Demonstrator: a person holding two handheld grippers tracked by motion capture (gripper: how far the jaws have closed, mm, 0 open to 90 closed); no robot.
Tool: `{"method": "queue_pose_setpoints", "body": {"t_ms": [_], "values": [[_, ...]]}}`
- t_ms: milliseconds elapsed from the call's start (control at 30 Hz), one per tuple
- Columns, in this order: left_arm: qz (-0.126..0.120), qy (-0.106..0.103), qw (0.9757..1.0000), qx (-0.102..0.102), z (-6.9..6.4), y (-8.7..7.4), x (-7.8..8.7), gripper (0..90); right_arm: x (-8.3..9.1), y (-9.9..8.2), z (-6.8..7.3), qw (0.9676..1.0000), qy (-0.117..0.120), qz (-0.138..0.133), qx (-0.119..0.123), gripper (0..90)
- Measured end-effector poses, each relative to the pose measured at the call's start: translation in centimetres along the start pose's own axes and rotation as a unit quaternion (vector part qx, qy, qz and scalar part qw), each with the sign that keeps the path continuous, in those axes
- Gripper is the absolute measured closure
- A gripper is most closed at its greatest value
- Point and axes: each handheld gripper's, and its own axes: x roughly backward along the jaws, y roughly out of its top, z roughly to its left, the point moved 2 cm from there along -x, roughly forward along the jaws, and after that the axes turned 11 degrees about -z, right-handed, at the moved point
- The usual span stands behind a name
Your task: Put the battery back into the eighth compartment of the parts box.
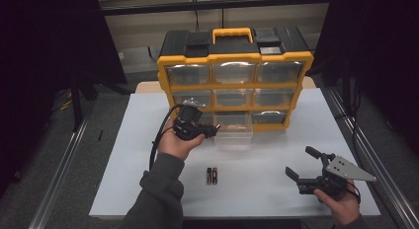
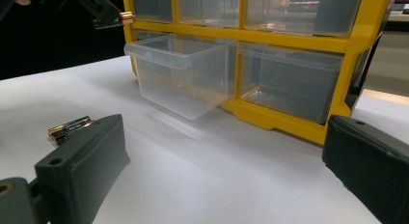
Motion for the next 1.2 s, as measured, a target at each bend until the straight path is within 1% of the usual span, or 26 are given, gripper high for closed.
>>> {"method": "queue_pose_setpoints", "body": {"t_ms": [33,67,100,167,200,267,333,400,433,500,567,600,700,733,767,800,833,867,900,933,967,1000,1067,1100,1133,1200], "values": [[0.002,0.003,1.0000,-0.003,-0.1,0.1,-0.3,77.3,0.0,0.0,0.0,1.0000,0.000,0.000,0.000,1.4],[0.006,0.001,1.0000,-0.006,0.0,0.1,-0.5,77.3,0.0,0.0,0.0,1.0000,0.000,0.000,0.000,1.4],[0.004,0.002,1.0000,-0.009,0.0,0.3,-0.9,77.2,0.0,0.0,0.0,1.0000,0.000,0.000,0.001,1.4],[0.002,0.002,1.0000,-0.009,-0.1,0.4,-1.2,77.3,0.0,0.0,0.0,1.0000,0.000,-0.001,0.001,1.4],[0.005,0.004,0.9998,-0.017,0.0,0.5,-1.4,77.3,0.0,0.0,0.0,1.0000,0.000,-0.002,0.000,1.4],[0.005,0.006,0.9997,-0.023,0.1,0.6,-1.8,77.3,0.0,0.0,0.0,1.0000,0.000,-0.003,0.000,1.4],[0.016,0.009,0.9994,-0.029,0.1,0.9,-2.5,77.3,0.0,0.0,0.0,1.0000,0.001,-0.004,0.000,1.4],[0.019,0.010,0.9993,-0.030,0.1,0.9,-2.8,77.2,0.0,0.1,0.0,1.0000,0.002,-0.004,0.000,1.4],[0.015,0.009,0.9995,-0.027,0.0,1.0,-3.1,77.3,0.0,0.1,0.0,1.0000,0.002,-0.004,0.000,1.4],[0.017,0.014,0.9993,-0.032,0.0,1.2,-3.6,77.3,0.0,0.1,0.0,1.0000,0.003,-0.005,0.000,1.4],[0.016,0.007,0.9994,-0.031,0.0,1.4,-4.2,77.2,0.0,0.1,0.0,1.0000,0.004,-0.005,-0.001,1.5],[0.016,0.010,0.9992,-0.036,0.0,1.6,-4.7,77.2,0.1,0.1,0.1,1.0000,0.003,-0.004,-0.004,1.6],[0.015,0.012,0.9991,-0.037,0.0,1.7,-5.1,77.1,0.0,0.1,0.1,1.0000,0.004,-0.005,-0.004,1.6],[0.014,0.010,0.9991,-0.038,0.1,1.6,-5.3,74.7,0.0,0.1,0.1,1.0000,0.002,-0.006,-0.007,1.6],[0.016,0.011,0.9991,-0.037,0.2,1.6,-5.3,66.5,0.1,0.1,0.0,0.9999,0.004,-0.006,-0.007,1.6],[0.004,0.003,0.9991,-0.041,0.3,1.5,-5.5,63.3,0.1,0.1,0.0,1.0000,0.003,-0.006,-0.007,1.6],[0.004,0.003,0.9991,-0.041,0.3,1.5,-5.5,62.5,0.2,0.1,0.0,1.0000,0.005,-0.005,-0.005,1.6],[0.003,0.000,0.9993,-0.038,0.2,1.5,-5.3,59.5,0.1,0.1,0.0,0.9999,0.005,-0.006,-0.006,1.6],[0.003,-0.001,0.9991,-0.043,0.2,1.5,-5.1,55.5,0.2,0.1,-0.1,1.0000,0.004,-0.006,-0.005,1.6],[-0.005,-0.006,0.9989,-0.045,0.2,1.6,-4.9,53.3,0.1,0.1,-0.1,1.0000,0.004,-0.007,-0.005,1.6],[-0.014,-0.002,0.9990,-0.043,0.0,1.5,-4.7,52.0,0.1,0.1,-0.1,1.0000,0.004,-0.007,-0.006,1.6],[-0.023,-0.002,0.9987,-0.044,-0.1,1.5,-4.1,48.9,0.1,0.1,-0.1,1.0000,0.004,-0.006,-0.006,1.6],[-0.021,-0.001,0.9988,-0.043,-0.1,1.5,-3.8,43.1,0.1,0.1,0.0,0.9999,0.006,-0.006,-0.005,1.6],[-0.034,-0.002,0.9987,-0.037,-0.1,1.3,-3.5,41.0,0.1,0.1,0.0,1.0000,0.003,-0.006,-0.007,1.6],[-0.038,-0.005,0.9987,-0.033,0.0,1.0,-2.9,39.4,0.1,0.1,0.0,1.0000,0.002,-0.006,-0.007,1.6],[-0.042,-0.004,0.9985,-0.034,0.1,0.6,-2.4,36.1,0.0,0.1,0.0,1.0000,0.003,-0.007,-0.006,1.6]]}}
